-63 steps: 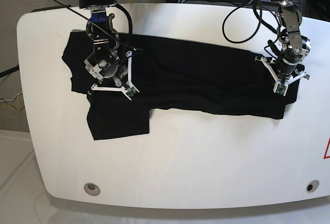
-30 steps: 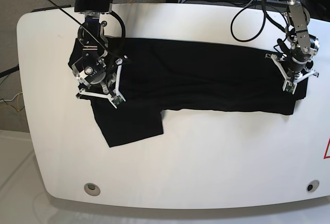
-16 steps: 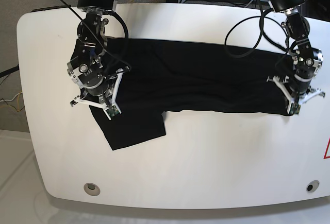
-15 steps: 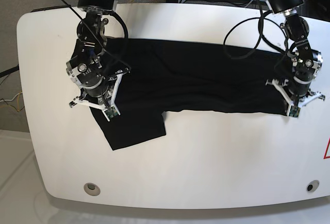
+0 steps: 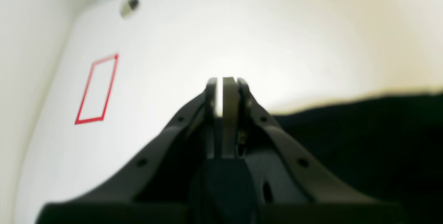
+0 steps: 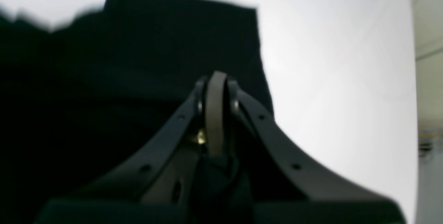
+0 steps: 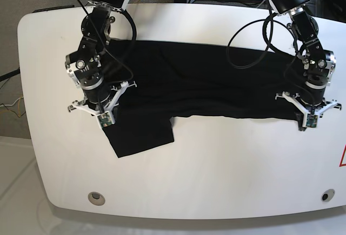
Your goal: Fold the T-shirt properly
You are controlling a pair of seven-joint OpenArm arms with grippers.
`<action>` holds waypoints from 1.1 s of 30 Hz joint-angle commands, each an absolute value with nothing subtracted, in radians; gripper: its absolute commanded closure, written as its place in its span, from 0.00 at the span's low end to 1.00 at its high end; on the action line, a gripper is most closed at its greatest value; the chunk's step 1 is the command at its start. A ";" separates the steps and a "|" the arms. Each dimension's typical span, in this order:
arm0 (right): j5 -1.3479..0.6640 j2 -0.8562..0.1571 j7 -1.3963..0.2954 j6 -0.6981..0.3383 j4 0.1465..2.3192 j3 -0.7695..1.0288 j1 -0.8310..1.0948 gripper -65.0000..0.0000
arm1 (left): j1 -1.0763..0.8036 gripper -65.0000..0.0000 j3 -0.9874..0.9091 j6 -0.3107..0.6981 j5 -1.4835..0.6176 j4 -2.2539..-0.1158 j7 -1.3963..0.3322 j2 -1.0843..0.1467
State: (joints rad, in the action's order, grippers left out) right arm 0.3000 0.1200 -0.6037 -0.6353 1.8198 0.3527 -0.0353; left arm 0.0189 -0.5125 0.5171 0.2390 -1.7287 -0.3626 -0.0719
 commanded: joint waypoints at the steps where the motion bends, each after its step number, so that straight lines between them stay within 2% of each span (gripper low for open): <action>1: 0.292 0.119 -0.507 -0.590 1.808 0.361 -0.045 1.00 | 0.035 0.97 -0.545 0.506 0.232 -1.748 -0.305 -0.084; 8: 0.294 0.111 -0.321 -0.466 1.712 0.360 -0.053 1.00 | 0.035 0.97 -0.604 0.506 0.232 -1.739 -0.268 -0.085; 12: 0.294 0.091 -0.283 -0.424 1.662 0.355 -0.087 0.98 | 0.035 0.97 -0.627 0.504 0.234 -1.722 -0.232 -0.087; 17: 0.294 0.087 -0.286 -0.386 1.577 0.355 -0.145 0.82 | 0.035 0.97 -0.657 0.504 0.237 -1.702 -0.191 -0.087; 23: 0.294 0.068 -0.291 -0.381 1.491 0.357 -0.214 0.54 | 0.030 0.97 -0.661 0.506 0.239 -1.689 -0.189 -0.090; 26: 0.294 0.051 -0.337 -0.381 1.469 0.354 -0.242 0.45 | 0.028 0.97 -0.661 0.509 0.240 -1.689 -0.189 -0.090; 33: 0.294 0.004 -0.476 -0.384 1.354 0.352 -0.364 0.41 | 0.005 0.97 -0.661 0.509 0.240 -1.692 -0.189 -0.090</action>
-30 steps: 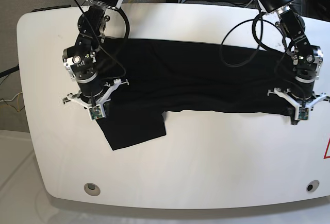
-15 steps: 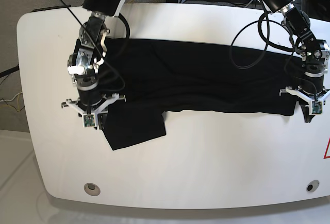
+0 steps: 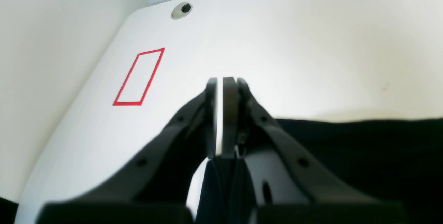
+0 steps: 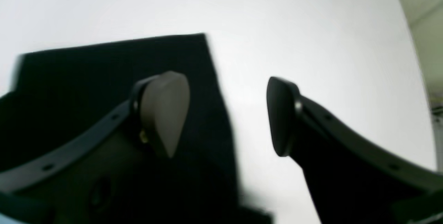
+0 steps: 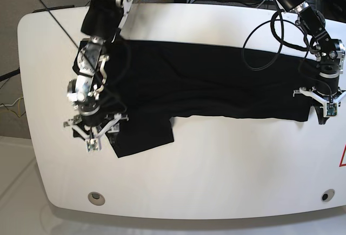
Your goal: Fold the T-shirt properly
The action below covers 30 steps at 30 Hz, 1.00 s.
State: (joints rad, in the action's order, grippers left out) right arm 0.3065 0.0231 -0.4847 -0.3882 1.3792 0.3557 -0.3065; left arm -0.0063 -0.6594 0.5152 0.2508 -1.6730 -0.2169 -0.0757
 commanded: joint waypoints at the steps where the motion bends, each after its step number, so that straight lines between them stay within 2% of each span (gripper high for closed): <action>1: 0.294 -0.004 -0.484 -0.386 1.331 0.352 -0.381 0.41 | 0.005 0.97 -0.661 0.509 0.240 -1.692 -0.189 -0.090; 13: 0.286 -0.120 -0.483 -0.423 0.980 0.252 -0.545 0.41 | -0.024 0.97 -0.661 0.509 0.240 -1.692 -0.189 -0.090; 30: 0.294 -0.134 -0.305 -0.418 0.682 0.248 -0.627 0.41 | -0.044 0.97 -0.661 0.509 0.240 -1.695 -0.191 -0.090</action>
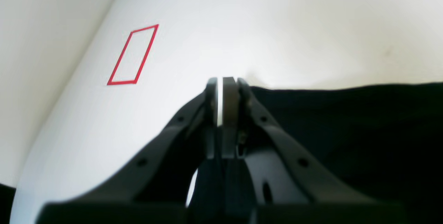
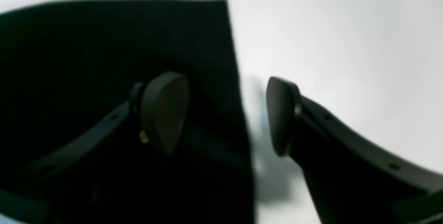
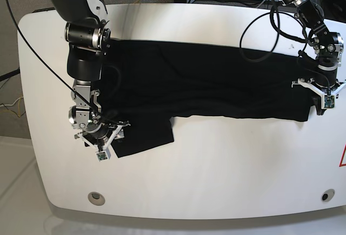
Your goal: Fold the T-shirt properly
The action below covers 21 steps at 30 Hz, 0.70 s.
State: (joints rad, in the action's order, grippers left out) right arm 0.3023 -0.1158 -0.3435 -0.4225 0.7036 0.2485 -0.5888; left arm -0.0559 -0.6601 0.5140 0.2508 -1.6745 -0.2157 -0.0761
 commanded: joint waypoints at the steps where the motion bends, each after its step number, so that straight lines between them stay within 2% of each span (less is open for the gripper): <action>1: 0.294 -0.137 -0.289 -0.418 0.659 0.248 -0.631 0.41 | -0.044 0.97 -0.661 0.509 0.240 -1.695 -0.191 -0.090; 9: 0.294 -0.140 -0.209 -0.418 0.522 0.249 -0.667 0.41 | -0.044 0.97 -0.661 0.509 0.240 -1.695 -0.191 -0.090; 21: 0.292 -0.127 -0.211 -0.423 0.518 0.249 -0.661 0.42 | -0.044 0.97 -0.661 0.509 0.240 -1.695 -0.191 -0.090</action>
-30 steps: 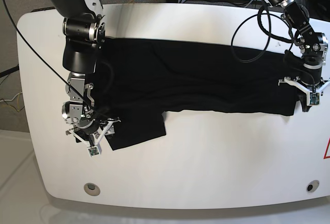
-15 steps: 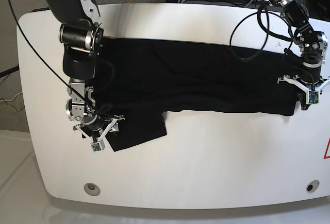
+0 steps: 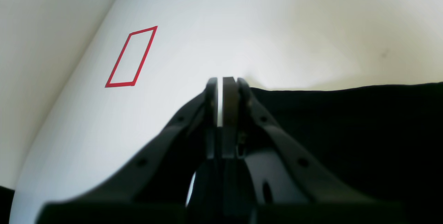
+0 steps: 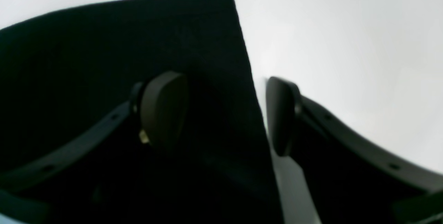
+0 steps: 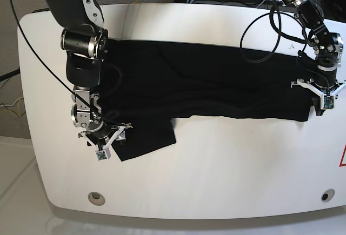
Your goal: Fold the T-shirt properly
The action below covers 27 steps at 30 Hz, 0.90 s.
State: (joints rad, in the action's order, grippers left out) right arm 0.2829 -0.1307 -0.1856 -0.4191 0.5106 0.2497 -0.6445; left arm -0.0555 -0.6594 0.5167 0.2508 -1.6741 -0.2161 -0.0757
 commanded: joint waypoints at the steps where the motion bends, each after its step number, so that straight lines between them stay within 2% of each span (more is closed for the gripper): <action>1: 0.292 -0.116 -0.211 -0.424 0.518 0.248 -0.661 0.42 | -0.044 0.97 -0.661 0.509 0.240 -1.695 -0.191 -0.090; 5: 0.292 -0.099 -0.214 -0.424 0.518 0.248 -0.656 0.45 | -0.044 0.97 -0.661 0.509 0.240 -1.693 -0.191 -0.090; 9: 0.294 -0.094 -0.239 -0.424 0.521 0.246 -0.641 0.59 | -0.042 0.97 -0.661 0.509 0.242 -1.692 -0.191 -0.090; 13: 0.292 -0.090 -0.263 -0.424 0.575 0.246 -0.625 0.79 | -0.039 0.97 -0.661 0.509 0.242 -1.692 -0.191 -0.090; 15: 0.292 -0.082 -0.277 -0.427 0.599 0.246 -0.607 0.84 | -0.039 0.97 -0.659 0.507 0.242 -1.690 -0.191 -0.090; 23: 0.294 -0.067 -0.363 -0.524 0.760 0.246 -0.541 0.89 | -0.036 0.97 -0.656 0.506 0.242 -1.690 -0.191 -0.090; 27: 0.294 -0.067 -0.415 -0.553 0.883 0.246 -0.490 0.99 | -0.036 0.97 -0.654 0.506 0.242 -1.689 -0.191 -0.090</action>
State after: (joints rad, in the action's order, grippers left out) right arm 0.2817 -0.0586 -0.3759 -0.5400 0.8223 0.2466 -0.4931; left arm -0.0494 -0.6556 0.5140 0.2516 -1.6730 -0.2173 -0.0757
